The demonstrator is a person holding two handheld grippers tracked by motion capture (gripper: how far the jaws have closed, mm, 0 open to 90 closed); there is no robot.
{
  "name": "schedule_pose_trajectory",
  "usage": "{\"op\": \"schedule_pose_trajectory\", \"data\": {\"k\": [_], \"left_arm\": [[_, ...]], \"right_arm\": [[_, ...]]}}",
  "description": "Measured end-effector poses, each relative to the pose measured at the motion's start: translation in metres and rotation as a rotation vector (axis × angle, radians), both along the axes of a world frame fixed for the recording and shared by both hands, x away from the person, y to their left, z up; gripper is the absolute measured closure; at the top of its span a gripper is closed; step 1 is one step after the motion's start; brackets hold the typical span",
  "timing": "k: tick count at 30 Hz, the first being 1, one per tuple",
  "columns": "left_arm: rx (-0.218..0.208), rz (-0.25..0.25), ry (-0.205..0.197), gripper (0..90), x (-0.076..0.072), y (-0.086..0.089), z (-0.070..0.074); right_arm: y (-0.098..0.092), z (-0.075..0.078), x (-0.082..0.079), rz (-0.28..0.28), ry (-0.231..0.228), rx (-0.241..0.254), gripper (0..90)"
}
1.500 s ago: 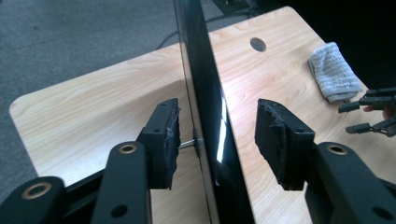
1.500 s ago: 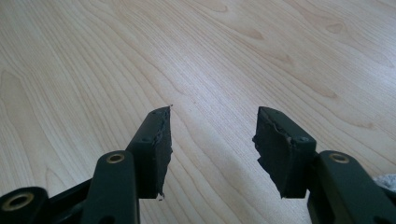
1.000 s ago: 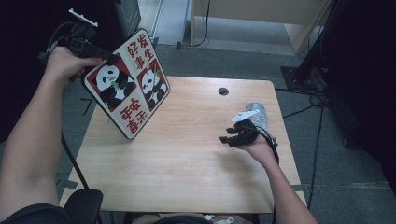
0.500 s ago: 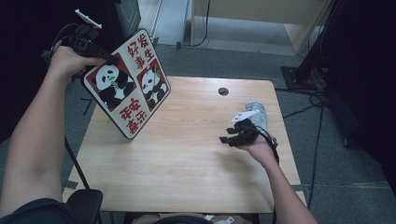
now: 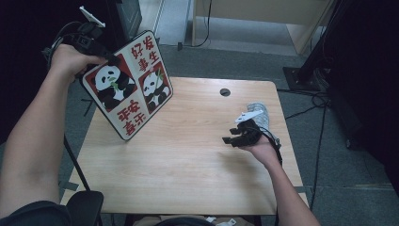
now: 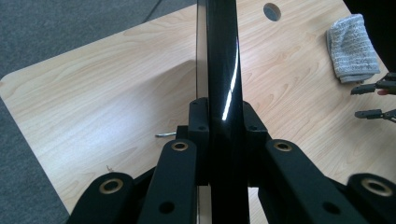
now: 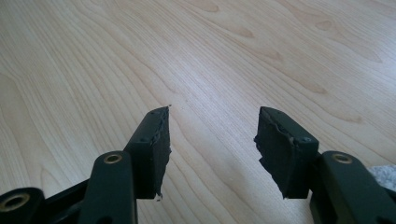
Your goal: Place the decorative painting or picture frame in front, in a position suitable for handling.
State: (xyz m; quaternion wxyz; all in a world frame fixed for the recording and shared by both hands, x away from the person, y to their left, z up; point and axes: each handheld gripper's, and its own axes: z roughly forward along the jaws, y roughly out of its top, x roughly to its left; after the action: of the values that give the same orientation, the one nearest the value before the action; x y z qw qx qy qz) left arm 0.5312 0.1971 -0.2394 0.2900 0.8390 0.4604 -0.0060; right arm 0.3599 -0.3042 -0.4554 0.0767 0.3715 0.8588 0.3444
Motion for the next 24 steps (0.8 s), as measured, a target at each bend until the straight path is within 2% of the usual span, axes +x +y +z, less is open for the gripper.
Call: {"op": "schedule_pose_trajectory", "data": {"k": [5,12,20,24], "left_arm": [[0.02,-0.008,-0.032,80.0,-0.007,-0.005,0.006],[0.023,-0.035,-0.046,79.7,-0.017,-0.018,0.017],[0.013,-0.134,-0.051,79.7,-0.028,-0.054,0.024],[-0.012,-0.179,-0.048,79.5,-0.034,-0.072,0.022]], "right_arm": [[-0.004,0.0,0.001,-0.007,-0.005,0.0,45.0],[-0.013,0.0,0.004,-0.04,-0.003,0.011,45.1],[-0.017,0.001,0.004,-0.063,-0.006,0.012,45.3],[-0.019,0.001,0.004,-0.082,0.004,0.01,45.5]]}}
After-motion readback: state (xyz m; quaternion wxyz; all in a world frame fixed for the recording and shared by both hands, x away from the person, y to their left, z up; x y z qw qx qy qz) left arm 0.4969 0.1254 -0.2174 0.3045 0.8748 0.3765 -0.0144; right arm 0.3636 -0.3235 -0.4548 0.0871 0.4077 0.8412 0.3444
